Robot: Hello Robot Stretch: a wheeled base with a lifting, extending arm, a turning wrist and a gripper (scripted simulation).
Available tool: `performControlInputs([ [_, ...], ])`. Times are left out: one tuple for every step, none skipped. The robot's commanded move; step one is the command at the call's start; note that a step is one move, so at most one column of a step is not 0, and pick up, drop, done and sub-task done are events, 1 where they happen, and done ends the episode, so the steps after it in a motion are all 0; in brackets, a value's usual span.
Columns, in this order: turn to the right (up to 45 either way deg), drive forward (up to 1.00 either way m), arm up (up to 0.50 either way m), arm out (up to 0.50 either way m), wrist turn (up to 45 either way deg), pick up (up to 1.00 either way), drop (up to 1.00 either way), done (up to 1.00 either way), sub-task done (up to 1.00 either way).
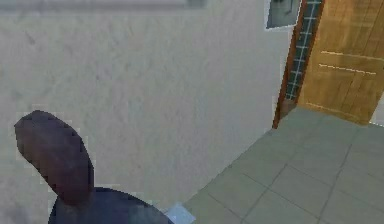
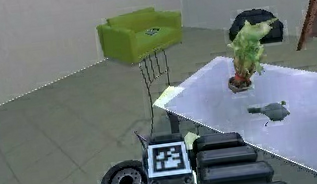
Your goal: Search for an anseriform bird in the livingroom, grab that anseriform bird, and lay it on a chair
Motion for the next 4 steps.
performControlInputs([
  [39.0,0.00,0.00,0.00,0.0,0.00,0.00,0.00,0.00],
  [0.0,0.25,0.00,0.00,0.0,0.00,0.00,0.00,0.00],
  [45.0,0.00,0.00,0.00,0.0,0.00,0.00,0.00,0.00],
  [42.0,0.00,0.00,0.00,0.0,0.00,0.00,0.00,0.00],
])
